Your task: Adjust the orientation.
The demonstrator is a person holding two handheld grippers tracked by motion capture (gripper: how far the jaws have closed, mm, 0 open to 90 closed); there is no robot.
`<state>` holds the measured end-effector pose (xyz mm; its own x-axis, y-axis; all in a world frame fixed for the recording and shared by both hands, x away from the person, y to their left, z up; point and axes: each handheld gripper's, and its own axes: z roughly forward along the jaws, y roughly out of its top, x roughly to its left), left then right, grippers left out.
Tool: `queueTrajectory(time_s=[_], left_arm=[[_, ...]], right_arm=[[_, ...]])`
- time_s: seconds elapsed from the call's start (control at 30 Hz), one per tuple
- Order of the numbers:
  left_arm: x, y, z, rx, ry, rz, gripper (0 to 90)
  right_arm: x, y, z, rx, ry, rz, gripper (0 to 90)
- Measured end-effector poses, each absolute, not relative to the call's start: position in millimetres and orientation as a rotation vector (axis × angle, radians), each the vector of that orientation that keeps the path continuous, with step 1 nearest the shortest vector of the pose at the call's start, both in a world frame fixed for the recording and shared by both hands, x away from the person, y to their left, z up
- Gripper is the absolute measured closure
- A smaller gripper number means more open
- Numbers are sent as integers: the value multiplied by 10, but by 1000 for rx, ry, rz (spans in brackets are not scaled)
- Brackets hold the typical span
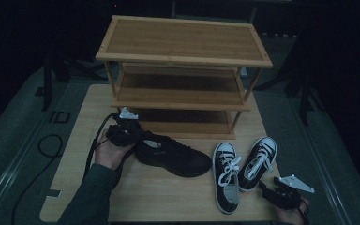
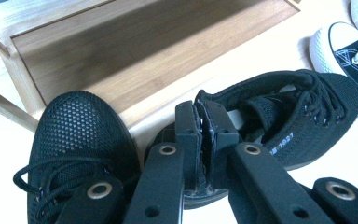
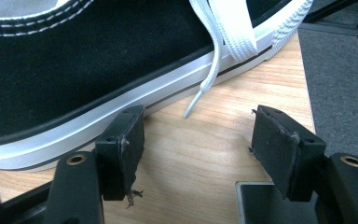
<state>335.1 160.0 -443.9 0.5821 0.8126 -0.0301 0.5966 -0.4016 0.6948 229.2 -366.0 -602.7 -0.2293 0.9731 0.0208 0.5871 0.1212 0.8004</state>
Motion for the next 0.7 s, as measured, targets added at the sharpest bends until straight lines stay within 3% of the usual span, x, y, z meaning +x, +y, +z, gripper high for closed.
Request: queueTrajectory(time_s=[0.7], left_arm=[[3105, 1753, -4506, 2104, 1132, 334, 862]], right_arm=[[2292, -3659, -6026, 1505, 1880, 960, 339]])
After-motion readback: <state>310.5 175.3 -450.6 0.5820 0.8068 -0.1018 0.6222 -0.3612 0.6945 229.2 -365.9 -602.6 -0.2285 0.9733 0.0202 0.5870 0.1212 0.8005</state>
